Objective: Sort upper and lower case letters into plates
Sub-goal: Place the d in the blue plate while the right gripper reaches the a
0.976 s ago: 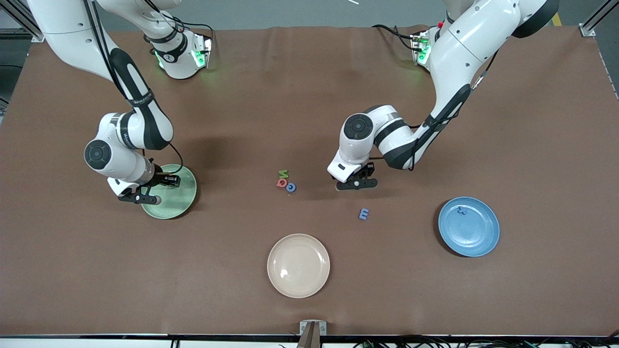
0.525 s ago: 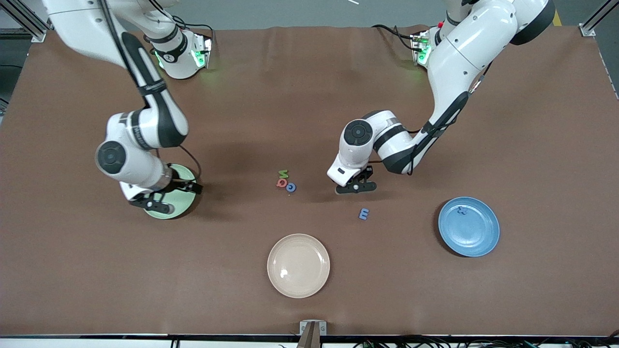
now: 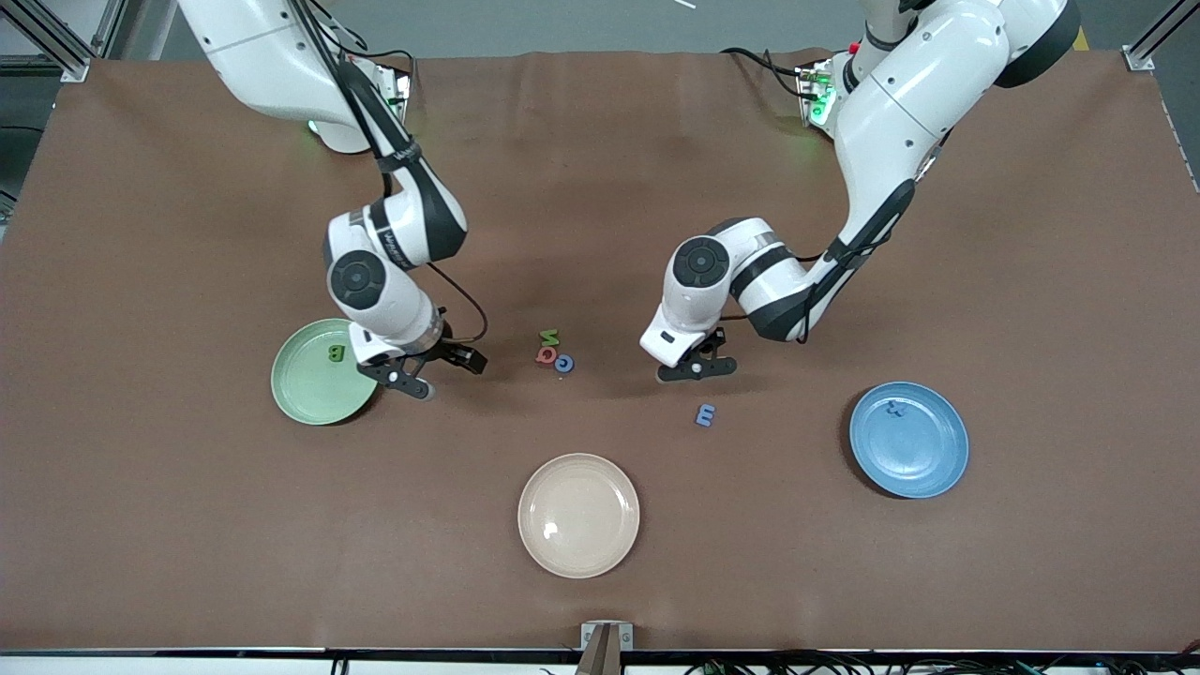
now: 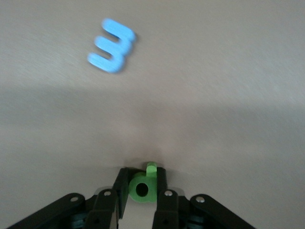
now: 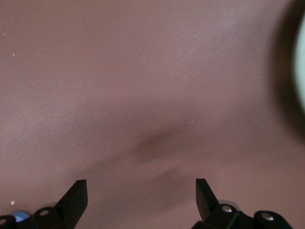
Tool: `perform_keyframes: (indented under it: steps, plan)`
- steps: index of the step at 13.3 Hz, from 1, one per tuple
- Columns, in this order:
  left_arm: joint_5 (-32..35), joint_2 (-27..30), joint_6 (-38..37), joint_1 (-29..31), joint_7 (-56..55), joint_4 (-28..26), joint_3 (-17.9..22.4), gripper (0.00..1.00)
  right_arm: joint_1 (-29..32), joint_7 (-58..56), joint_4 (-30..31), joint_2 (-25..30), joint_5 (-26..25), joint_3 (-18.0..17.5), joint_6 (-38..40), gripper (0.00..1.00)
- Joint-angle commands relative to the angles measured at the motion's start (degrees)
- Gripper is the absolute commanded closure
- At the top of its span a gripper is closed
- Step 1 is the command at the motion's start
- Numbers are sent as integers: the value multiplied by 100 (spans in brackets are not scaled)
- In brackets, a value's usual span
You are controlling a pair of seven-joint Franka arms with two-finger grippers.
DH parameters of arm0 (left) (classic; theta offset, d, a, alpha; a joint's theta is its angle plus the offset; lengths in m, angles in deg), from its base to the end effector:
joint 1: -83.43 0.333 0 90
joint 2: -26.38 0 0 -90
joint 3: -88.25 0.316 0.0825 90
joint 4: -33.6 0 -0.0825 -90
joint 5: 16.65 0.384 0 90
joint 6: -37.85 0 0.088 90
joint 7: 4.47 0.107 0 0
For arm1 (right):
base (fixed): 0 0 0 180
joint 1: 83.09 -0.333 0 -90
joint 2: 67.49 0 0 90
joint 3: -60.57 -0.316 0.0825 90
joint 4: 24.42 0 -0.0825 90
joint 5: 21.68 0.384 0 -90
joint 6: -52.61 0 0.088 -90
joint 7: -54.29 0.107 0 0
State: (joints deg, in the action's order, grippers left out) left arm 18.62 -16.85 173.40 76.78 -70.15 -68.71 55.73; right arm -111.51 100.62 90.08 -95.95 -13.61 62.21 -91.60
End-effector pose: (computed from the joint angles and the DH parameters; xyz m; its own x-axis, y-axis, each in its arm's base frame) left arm 0.5241 -0.3842 0.1801 0.9909 0.1310 0.0321 0.1318 -0.9910 -0.0244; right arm 0.5454 0.2744 0.2097 0.8999 -0.4344 -0.0385 -0.4361 -0.8977 -0.0626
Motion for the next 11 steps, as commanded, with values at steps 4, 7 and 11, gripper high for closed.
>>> perform_keyframes:
  steps: [4, 7, 11]
  plan:
    - [-55, 639, -521, 944, 46, -18, -219, 100, -655, 1351, -815, -845, -24, 82, -107, 0]
    - [-55, 771, -687, 1830, 395, -26, -666, 100, -866, 1685, -815, -846, -24, 100, -107, 0]
    - [-64, 886, -1224, 3008, 2072, -9, -966, 100, -1104, 2010, -815, -854, -77, 117, -99, 0]
